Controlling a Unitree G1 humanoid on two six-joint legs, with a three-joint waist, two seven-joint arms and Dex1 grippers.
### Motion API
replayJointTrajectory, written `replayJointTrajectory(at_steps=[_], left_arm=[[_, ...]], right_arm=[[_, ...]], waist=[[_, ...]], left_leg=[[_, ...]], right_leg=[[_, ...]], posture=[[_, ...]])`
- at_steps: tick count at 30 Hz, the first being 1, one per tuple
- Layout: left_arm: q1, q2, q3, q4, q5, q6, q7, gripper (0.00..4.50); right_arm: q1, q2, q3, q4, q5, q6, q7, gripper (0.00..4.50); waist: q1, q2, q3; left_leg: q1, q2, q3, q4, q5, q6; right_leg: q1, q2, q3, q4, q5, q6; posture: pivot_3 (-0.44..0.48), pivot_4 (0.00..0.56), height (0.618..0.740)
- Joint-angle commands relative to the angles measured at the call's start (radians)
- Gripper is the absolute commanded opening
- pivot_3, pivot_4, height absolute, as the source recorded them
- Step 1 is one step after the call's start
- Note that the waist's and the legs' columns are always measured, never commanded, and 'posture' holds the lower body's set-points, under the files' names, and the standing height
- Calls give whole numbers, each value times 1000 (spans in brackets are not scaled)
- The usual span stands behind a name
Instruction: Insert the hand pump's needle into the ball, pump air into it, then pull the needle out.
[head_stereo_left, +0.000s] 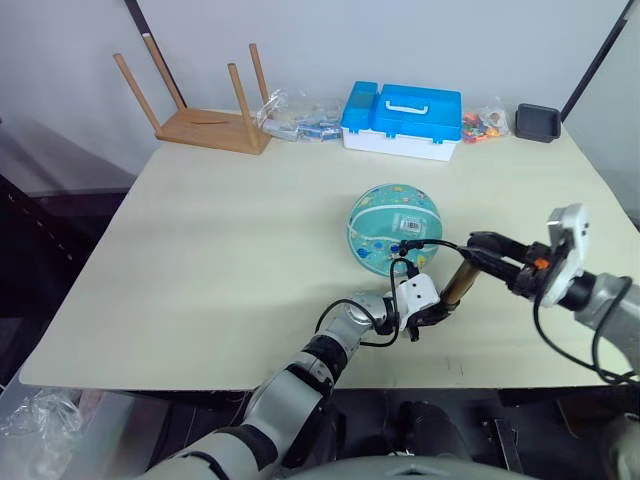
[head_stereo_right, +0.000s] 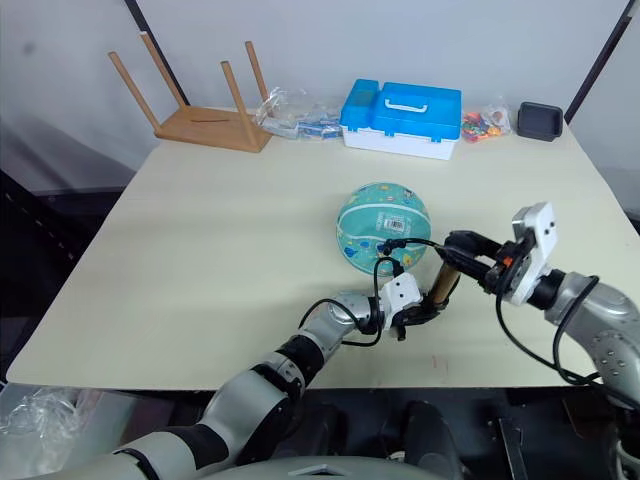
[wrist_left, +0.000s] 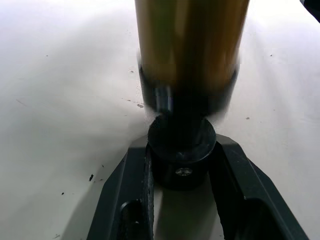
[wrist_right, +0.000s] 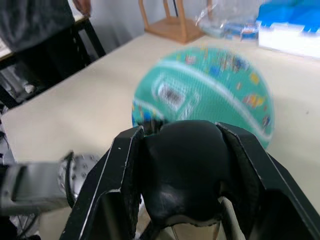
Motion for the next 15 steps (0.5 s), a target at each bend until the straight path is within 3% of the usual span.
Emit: replayJointTrajectory(at_steps=[1, 5, 9, 15], left_arm=[[31, 12, -14, 59, 22, 37, -13, 1060], [29, 12, -14, 62, 22, 36, -17, 1060], [27, 14, -14, 64, 22, 34, -19, 1060], [29, 14, -17, 63, 25, 32, -20, 1060]], right_arm=[[-109, -95, -212, -80, 199, 26, -62, 1763], [-167, -176, -286, -65, 341, 72, -118, 1763], [-165, -207, -293, -64, 368, 92, -130, 1763], [-31, -80, -126, -87, 191, 46, -83, 1763]], waist=[[1, 1, 2], [2, 1, 3], [4, 0, 3], [4, -3, 1]], left_leg=[[-3, 0, 0, 0, 0, 0], [-6, 0, 0, 0, 0, 0], [-9, 0, 0, 1, 0, 0], [-9, 0, 0, 1, 0, 0]], right_leg=[[-2, 0, 0, 0, 0, 0], [-5, 0, 0, 0, 0, 0], [-7, -1, -1, 0, 1, 0], [-7, 0, -1, 0, 0, 0]], posture=[[0, 150, 740], [0, 150, 740], [0, 150, 740], [0, 150, 740]])
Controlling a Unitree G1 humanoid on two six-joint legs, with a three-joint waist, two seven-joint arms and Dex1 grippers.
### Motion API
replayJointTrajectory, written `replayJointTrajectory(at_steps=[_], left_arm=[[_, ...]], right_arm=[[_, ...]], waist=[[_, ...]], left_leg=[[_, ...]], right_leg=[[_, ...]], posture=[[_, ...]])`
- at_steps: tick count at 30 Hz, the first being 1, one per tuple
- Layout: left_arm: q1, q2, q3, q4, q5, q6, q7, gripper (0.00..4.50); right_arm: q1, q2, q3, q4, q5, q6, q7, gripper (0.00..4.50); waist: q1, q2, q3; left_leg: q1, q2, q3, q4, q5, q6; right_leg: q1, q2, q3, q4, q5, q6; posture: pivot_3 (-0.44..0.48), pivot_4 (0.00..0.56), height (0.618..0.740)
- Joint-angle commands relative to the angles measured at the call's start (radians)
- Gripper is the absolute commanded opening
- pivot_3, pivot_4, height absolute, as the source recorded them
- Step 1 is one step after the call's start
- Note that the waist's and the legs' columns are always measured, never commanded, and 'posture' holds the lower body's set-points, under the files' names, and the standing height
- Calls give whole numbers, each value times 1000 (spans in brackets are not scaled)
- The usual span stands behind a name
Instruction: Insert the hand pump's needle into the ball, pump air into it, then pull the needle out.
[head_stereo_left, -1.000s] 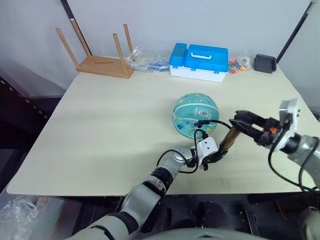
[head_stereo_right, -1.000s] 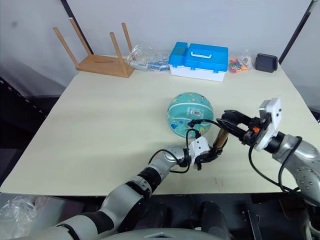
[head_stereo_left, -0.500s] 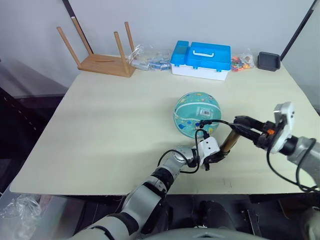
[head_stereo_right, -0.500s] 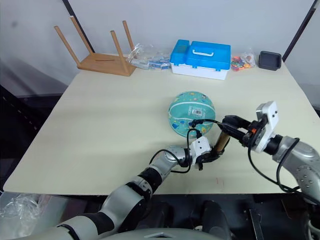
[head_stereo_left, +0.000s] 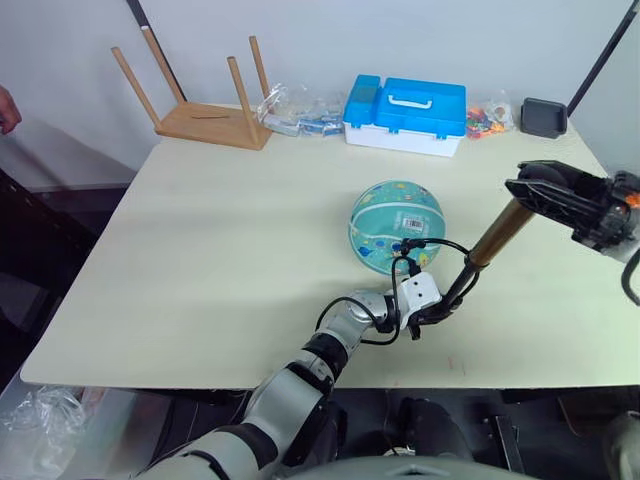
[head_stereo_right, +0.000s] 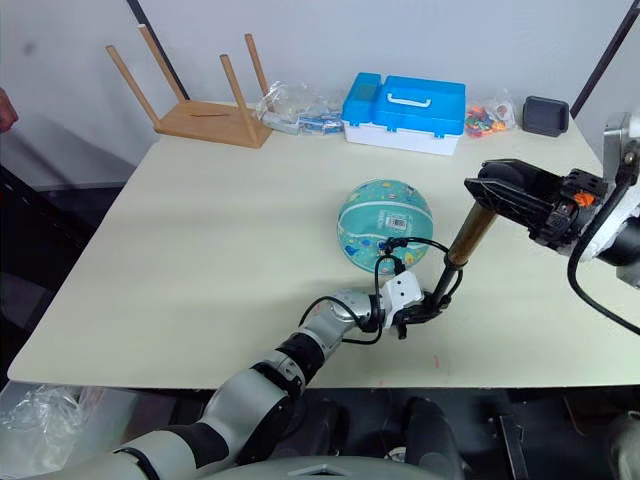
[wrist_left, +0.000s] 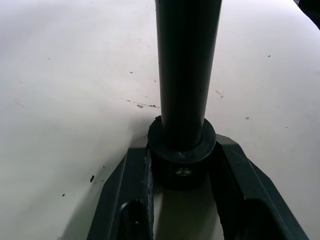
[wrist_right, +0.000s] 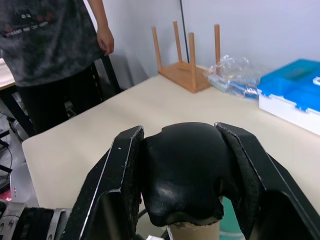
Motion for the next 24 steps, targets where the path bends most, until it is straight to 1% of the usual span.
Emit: replayJointTrajectory(at_steps=[1, 3, 5, 7, 8, 9, 11, 14, 16, 19, 24], left_arm=[[35, 14, -17, 61, 26, 36, -6, 1060], [37, 15, -18, 59, 26, 35, -5, 1060], [39, 15, -18, 57, 26, 35, -4, 1060], [41, 16, -17, 55, 26, 35, -2, 1060], [42, 16, -17, 54, 26, 36, -2, 1060], [43, 16, -18, 52, 26, 36, -1, 1060], [44, 16, -17, 51, 25, 37, 0, 1060], [45, 15, -17, 48, 25, 39, 3, 1060], [46, 16, -17, 47, 24, 40, 4, 1060], [45, 17, -15, 48, 25, 42, 6, 1060], [41, 16, -14, 52, 26, 42, 5, 1060]], right_arm=[[69, 76, 102, -9, -133, -62, 42, 1763], [108, 117, 174, 9, -212, -97, 76, 1763], [151, 153, 243, 41, -302, -139, 113, 1763], [187, 189, 325, 98, -408, -196, 155, 1762], [200, 205, 365, 133, -463, -228, 177, 1762], [208, 216, 391, 157, -501, -251, 193, 1762], [216, 253, 440, 228, -569, -299, 214, 1762], [230, 281, 501, 311, -666, -368, 254, 1762], [226, 291, 503, 330, -696, -393, 263, 1762], [197, 278, 453, 298, -687, -391, 260, 1762], [125, 220, 303, 156, -544, -301, 229, 1762]], waist=[[-2, -1, -1], [-7, -5, -6], [-8, -6, -7], [-10, -9, -8], [-10, -9, -8], [-12, -9, -9], [-12, -12, -13], [-12, -11, -15], [-12, -10, -16], [-11, -8, -17], [-8, -4, -13]], left_leg=[[0, 0, 0, 0, 0, 0], [2, 0, 1, 0, 0, 0], [5, 1, 1, 0, 0, 0], [10, 1, 1, -1, 0, 0], [16, 2, 1, -2, 0, 0], [16, 2, 1, -2, 0, 0], [18, 3, 1, -2, 0, 0], [18, 4, 1, -2, 0, 0], [19, 4, 1, -2, 0, 0], [19, 4, 1, -2, 0, 0], [17, 3, 1, -2, 0, 0]], right_leg=[[0, 0, 0, 0, 0, 0], [1, 0, 1, 1, 0, 0], [3, 1, 1, 1, 0, 0], [8, 1, 1, 1, -1, 1], [13, 2, 1, 0, -3, 4], [13, 2, 1, 0, -3, 4], [14, 2, 1, 0, -3, 4], [14, 3, 1, 0, -3, 4], [14, 4, 1, 0, -3, 4], [14, 3, 1, 0, -3, 4], [14, 2, 1, 0, -3, 3]], posture=[[0, 150, 740], [0, 150, 740], [0, 150, 740], [0, 150, 740], [0, 150, 740], [0, 150, 740], [0, 150, 740], [0, 150, 740], [0, 150, 740], [0, 150, 740], [0, 150, 740]])
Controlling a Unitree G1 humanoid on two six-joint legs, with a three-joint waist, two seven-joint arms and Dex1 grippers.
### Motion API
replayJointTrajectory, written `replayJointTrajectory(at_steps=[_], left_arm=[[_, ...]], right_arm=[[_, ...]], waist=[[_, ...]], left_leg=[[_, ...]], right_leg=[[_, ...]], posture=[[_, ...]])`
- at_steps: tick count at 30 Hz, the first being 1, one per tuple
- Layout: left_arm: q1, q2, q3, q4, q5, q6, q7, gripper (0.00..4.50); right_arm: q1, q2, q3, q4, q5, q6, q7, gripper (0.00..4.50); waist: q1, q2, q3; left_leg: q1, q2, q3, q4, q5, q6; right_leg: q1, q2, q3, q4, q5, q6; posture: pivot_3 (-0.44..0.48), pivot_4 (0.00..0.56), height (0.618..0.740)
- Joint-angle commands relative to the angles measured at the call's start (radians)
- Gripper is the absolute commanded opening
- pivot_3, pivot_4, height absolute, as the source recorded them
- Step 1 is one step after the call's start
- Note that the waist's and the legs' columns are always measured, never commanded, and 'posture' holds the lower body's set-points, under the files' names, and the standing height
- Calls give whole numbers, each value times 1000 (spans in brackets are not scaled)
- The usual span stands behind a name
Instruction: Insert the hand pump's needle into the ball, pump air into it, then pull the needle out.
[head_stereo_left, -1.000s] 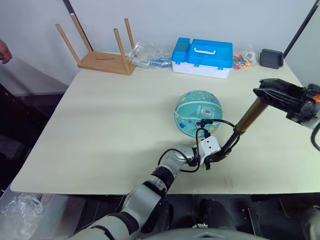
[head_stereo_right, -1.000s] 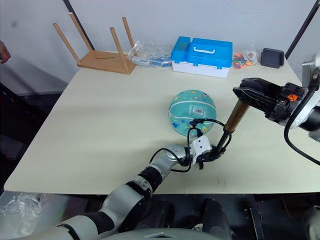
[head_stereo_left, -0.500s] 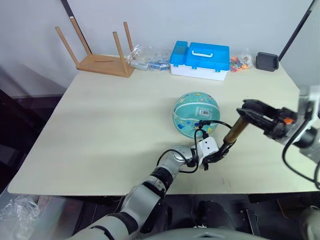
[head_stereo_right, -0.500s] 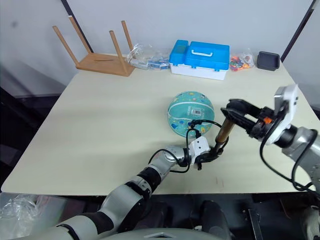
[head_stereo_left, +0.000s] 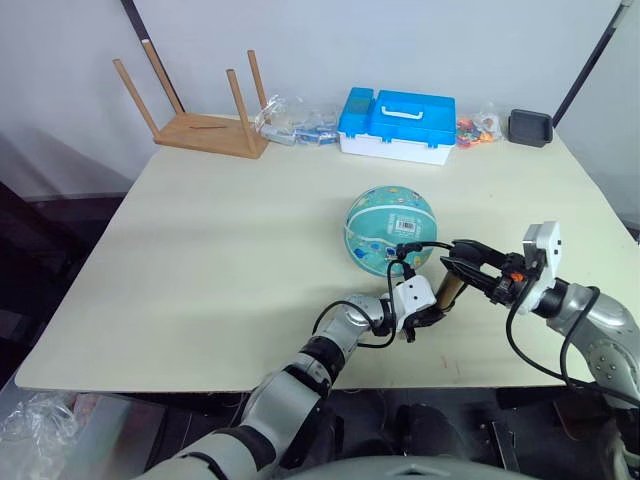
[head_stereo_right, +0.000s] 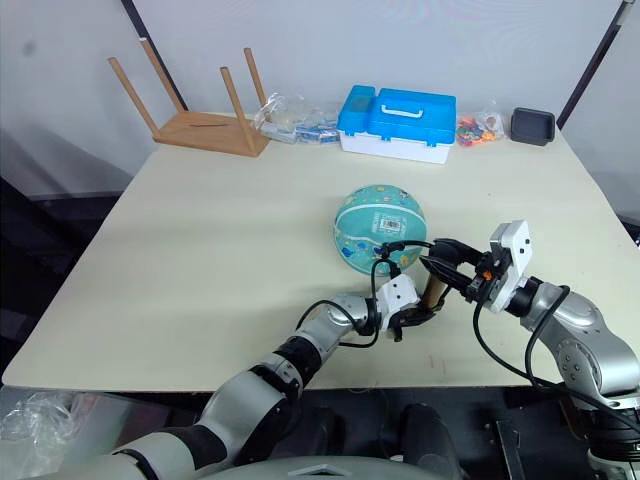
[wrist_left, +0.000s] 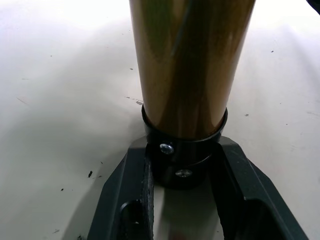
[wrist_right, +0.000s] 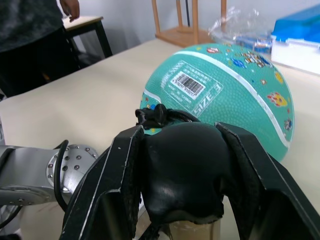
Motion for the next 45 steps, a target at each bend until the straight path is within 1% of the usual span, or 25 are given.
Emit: replayJointTrajectory(at_steps=[1, 5, 7, 10, 12, 14, 16, 22, 25, 27, 29, 30, 33, 35, 39, 41, 44, 45], left_arm=[[25, 13, -13, 44, 17, 31, -23, 1060], [20, 13, -12, 50, 16, 29, -26, 1060], [19, 13, -12, 52, 14, 29, -27, 1060], [16, 14, -10, 54, 13, 29, -29, 1060], [15, 15, -10, 55, 13, 28, -30, 1060], [15, 15, -9, 55, 12, 28, -30, 1060], [15, 15, -8, 56, 12, 29, -30, 1060], [15, 13, -10, 56, 13, 27, -24, 1060], [17, 13, -11, 55, 14, 26, -21, 1060], [20, 16, -11, 51, 13, 27, -20, 1060], [22, 17, -11, 48, 13, 28, -19, 1060], [23, 18, -12, 47, 13, 29, -19, 1060], [24, 18, -13, 43, 13, 30, -19, 1060], [25, 19, -13, 41, 14, 31, -19, 1060], [23, 21, -11, 42, 14, 31, -20, 1060], [19, 19, -10, 45, 13, 31, -19, 1060], [14, 18, -8, 52, 13, 30, -19, 1060], [13, 18, -8, 53, 12, 30, -18, 1059]], right_arm=[[-34, -59, -116, -79, 92, 99, -37, 1762], [-145, -153, -281, -163, 326, 212, -96, 1762], [-215, -200, -353, -165, 450, 259, -143, 1762], [-285, -285, -435, -152, 607, 324, -180, 1761], [-303, -321, -461, -144, 666, 351, -196, 1761], [-288, -330, -453, -148, 655, 363, -195, 1761], [-253, -314, -417, -151, 595, 357, -190, 1761], [-108, -211, -222, -124, 342, 273, -129, 1761], [-53, -139, -150, -92, 267, 225, -101, 1761], [-2, -85, -48, -48, 159, 166, -74, 1761], [26, -55, 34, -6, 59, 112, -47, 1761], [31, -46, 54, 7, 29, 94, -35, 1761], [41, -9, 98, 59, -38, 45, -11, 1761], [33, 3, 88, 64, -51, 30, -4, 1761], [-4, -13, -3, -7, 7, 57, -14, 1761], [-36, -40, -85, -71, 88, 96, -31, 1761], [-95, -95, -220, -150, 238, 164, -68, 1761], [-112, -113, -255, -164, 286, 187, -85, 1761]], waist=[[1, 1, 3], [3, 10, 14], [3, 10, 16], [4, 11, 16], [4, 10, 16], [5, 9, 17], [6, 10, 17], [4, 4, 12], [0, -1, 9], [-1, -2, 8], [-2, -5, 5], [-4, -4, 4], [-3, -6, 1], [-3, -5, 1], [-1, -2, 1], [-1, -1, 2], [1, 8, 12], [2, 8, 13]], left_leg=[[-1, 0, 0, 0, 0, 0], [-5, -3, 0, 0, 0, 0], [-7, -4, 0, 0, 0, 0], [-12, -4, 0, 1, 0, 0], [-17, -3, -1, 1, 0, 0], [-18, -4, -1, 1, 0, 0], [-19, -4, 0, 1, 0, 0], [-17, -3, 0, 2, 0, 0], [-13, -3, 0, 2, 0, 0], [-8, -2, 0, 2, 0, 0], [-2, -1, 0, 0, 0, 0], [1, 0, 0, 0, 0, 0], [1, 0, 1, 0, 0, 0], [1, 1, 0, 0, 0, 0], [1, 1, 0, 0, 0, 0], [0, 0, 0, 0, 0, 0], [-2, -2, 0, 1, 0, 0], [-4, -3, 0, 1, 0, 0]], right_leg=[[0, 0, 0, 0, 1, -2], [-3, -3, 1, -1, 2, -2], [-6, -3, 0, -1, 2, -3], [-10, -3, 0, 0, 2, -3], [-13, -3, -1, -1, 3, -3], [-14, -3, -1, -1, 3, -3], [-15, -4, 0, 0, 3, -3], [-14, -3, 0, 0, 3, -3], [-11, -2, 0, 1, 3, -3], [-7, -2, 0, 1, 2, -3], [-2, -1, 0, 1, 0, 0], [0, 0, 0, 0, 0, 1], [0, 0, 0, 0, -1, 2], [0, 1, 0, 1, -1, 1], [0, 1, 0, 1, 0, 1], [0, 1, 0, 0, 0, 0], [-1, -2, 0, 0, 1, -1], [-2, -3, 1, 0, 2, -1]], posture=[[0, 150, 740], [0, 150, 740], [0, 150, 740], [0, 150, 740], [0, 150, 740], [0, 150, 740], [0, 150, 740], [0, 150, 740], [0, 150, 740], [0, 150, 740], [0, 150, 740], [0, 150, 740], [0, 150, 740], [0, 150, 740], [0, 150, 740], [0, 150, 740], [0, 150, 740], [0, 150, 740]])
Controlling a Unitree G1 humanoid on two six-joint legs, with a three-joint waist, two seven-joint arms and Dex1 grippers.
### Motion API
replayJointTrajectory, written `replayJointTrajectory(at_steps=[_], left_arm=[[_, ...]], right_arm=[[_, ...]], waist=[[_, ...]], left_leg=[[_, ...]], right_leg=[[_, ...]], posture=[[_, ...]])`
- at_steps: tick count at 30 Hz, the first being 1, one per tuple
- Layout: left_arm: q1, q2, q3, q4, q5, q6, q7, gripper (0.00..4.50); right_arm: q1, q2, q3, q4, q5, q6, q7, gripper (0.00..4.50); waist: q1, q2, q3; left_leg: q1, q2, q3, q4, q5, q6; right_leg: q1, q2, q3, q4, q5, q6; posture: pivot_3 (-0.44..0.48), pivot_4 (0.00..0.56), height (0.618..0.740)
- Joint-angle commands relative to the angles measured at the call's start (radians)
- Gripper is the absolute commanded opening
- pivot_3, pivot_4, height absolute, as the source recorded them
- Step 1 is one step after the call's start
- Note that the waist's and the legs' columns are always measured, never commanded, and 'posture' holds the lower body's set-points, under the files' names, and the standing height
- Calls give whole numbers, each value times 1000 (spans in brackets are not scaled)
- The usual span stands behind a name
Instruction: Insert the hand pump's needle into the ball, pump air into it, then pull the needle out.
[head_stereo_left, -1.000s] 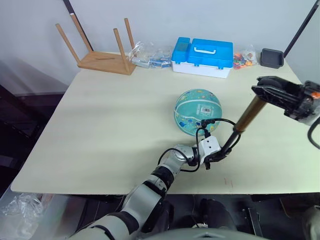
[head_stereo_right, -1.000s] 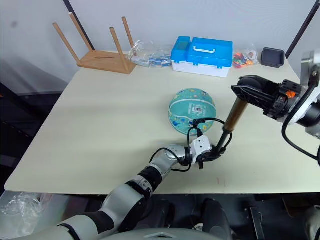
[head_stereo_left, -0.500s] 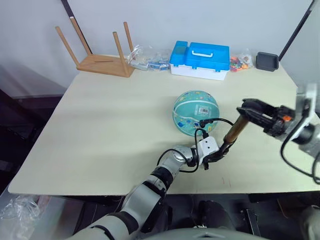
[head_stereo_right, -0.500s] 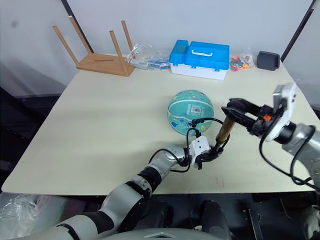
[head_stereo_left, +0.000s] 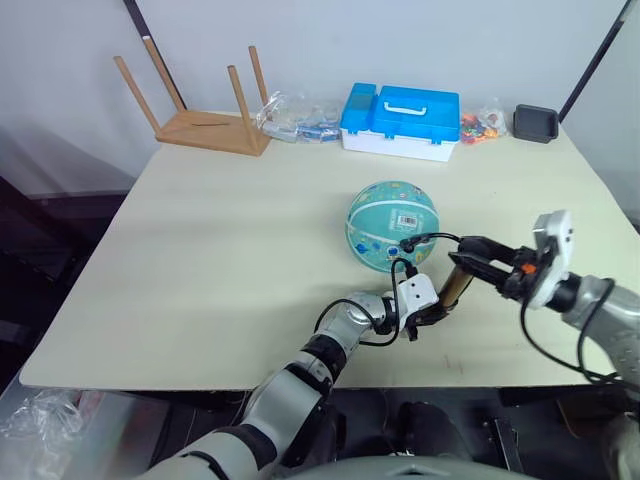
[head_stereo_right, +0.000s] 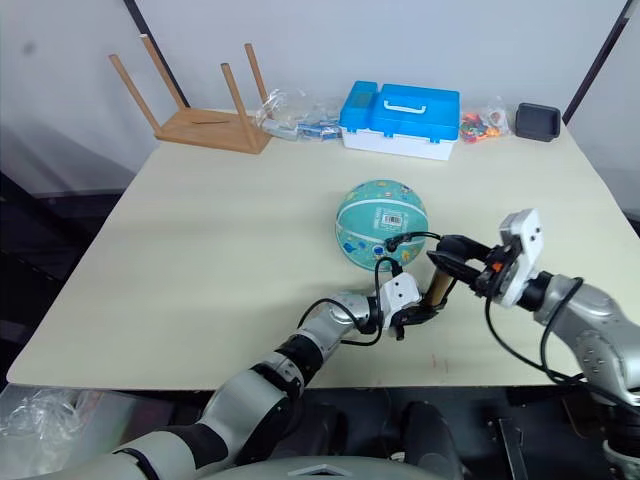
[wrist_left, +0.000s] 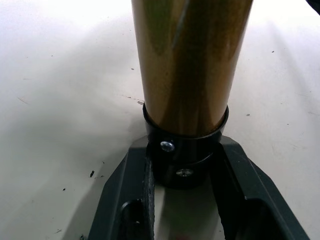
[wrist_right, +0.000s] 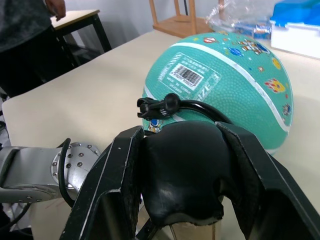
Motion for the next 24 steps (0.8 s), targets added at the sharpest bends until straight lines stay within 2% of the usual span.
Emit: replayJointTrajectory(at_steps=[1, 6, 12, 19, 24], left_arm=[[24, 19, -7, 57, 19, 35, -11, 1059], [23, 19, -5, 59, 17, 34, -14, 1059], [24, 21, -3, 59, 16, 34, -18, 1059], [27, 16, -4, 56, 17, 36, -13, 1059], [31, 15, -5, 50, 17, 38, -9, 1059]], right_arm=[[-90, -70, -201, -118, 194, 54, -51, 1761], [-165, -178, -325, -141, 389, 148, -119, 1761], [-253, -279, -386, -120, 567, 207, -184, 1761], [-68, -146, -214, -148, 369, 178, -121, 1761], [52, -87, -43, -59, 103, 65, -29, 1761]], waist=[[1, 0, 3], [2, 1, 4], [3, -1, 7], [3, -4, 5], [-2, -9, 2]], left_leg=[[-1, 0, 0, 0, 0, 0], [-7, 0, 0, 0, 0, 0], [-8, 0, 0, 0, 0, 0], [-11, 0, 0, 1, 0, 0], [-4, 0, 0, 1, 0, 0]], right_leg=[[-1, 0, 0, 0, 0, -1], [-6, 0, 0, 0, 1, -1], [-7, -1, 0, 0, 1, -1], [-9, 0, -1, 0, 1, -2], [-4, 1, 0, 1, 0, -1]], posture=[[0, 150, 740], [0, 150, 740], [0, 150, 740], [0, 150, 740], [0, 150, 740]])
